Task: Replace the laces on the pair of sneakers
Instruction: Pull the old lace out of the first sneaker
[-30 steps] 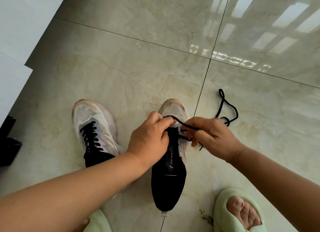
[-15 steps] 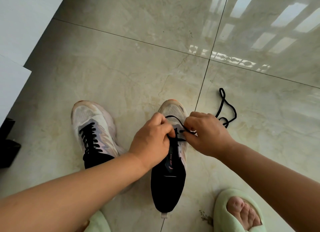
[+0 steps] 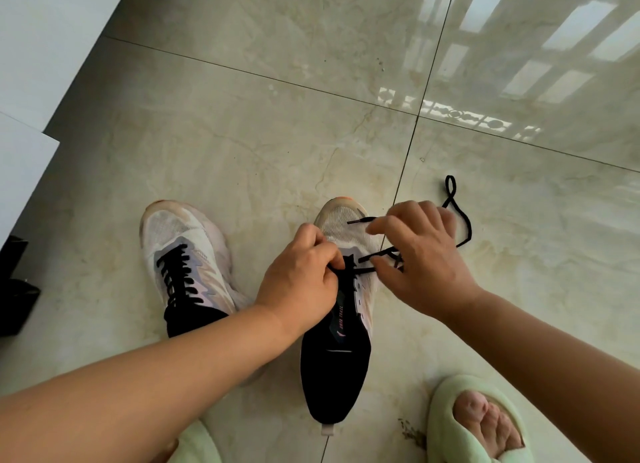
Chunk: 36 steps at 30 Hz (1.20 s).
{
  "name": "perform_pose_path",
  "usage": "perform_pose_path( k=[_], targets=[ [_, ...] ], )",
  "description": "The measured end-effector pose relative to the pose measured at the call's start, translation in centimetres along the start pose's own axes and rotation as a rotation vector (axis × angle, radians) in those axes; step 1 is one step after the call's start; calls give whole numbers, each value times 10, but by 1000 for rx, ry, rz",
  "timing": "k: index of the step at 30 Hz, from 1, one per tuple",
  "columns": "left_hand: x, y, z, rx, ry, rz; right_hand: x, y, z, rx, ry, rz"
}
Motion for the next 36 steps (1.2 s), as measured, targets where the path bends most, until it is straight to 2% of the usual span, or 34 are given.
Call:
perform_pose_path(
  k=[3,7,11,14,20,22,26,28,30,36],
  targets=[
    [0,1,1,-1,1,-4,-5,-15,-8,47,-87,99],
    [0,0,1,1,7,-22,-8,-10,-21,136,-251,83],
    [0,0,1,3,10,-30,-8,-17,-23,191,-209,121],
    [1,-2,0,-11,8,-9,-7,0,-23,252,-177,62],
    [3,-6,2,-15,20,11,11,66,-25,397,-294,-178],
    [3,-6,1,-9,18,13,12,60,-26,337,-283,-161],
    [2,-5,0,-10,8,8,2,22,-12,1,-83,-70],
    [2,-5,0,-14,5,8,-3,6,-9,-85,-45,-33],
    [2,-5,0,-11,0,9,-6,-1,-14,-116,-82,-39],
    [2,-3,1,1,-13,11,-6,9,-32,-353,-258,-257]
  ],
)
Point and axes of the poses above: each hand's wrist, its own x-axis away from the middle knuckle, its own z-axis out of the back of the hand, y = z × x, the point moved 8 cm from there along -x, towards the middle knuckle, and after that the axes turned 3 degrees about x, right-handed, at the moved point
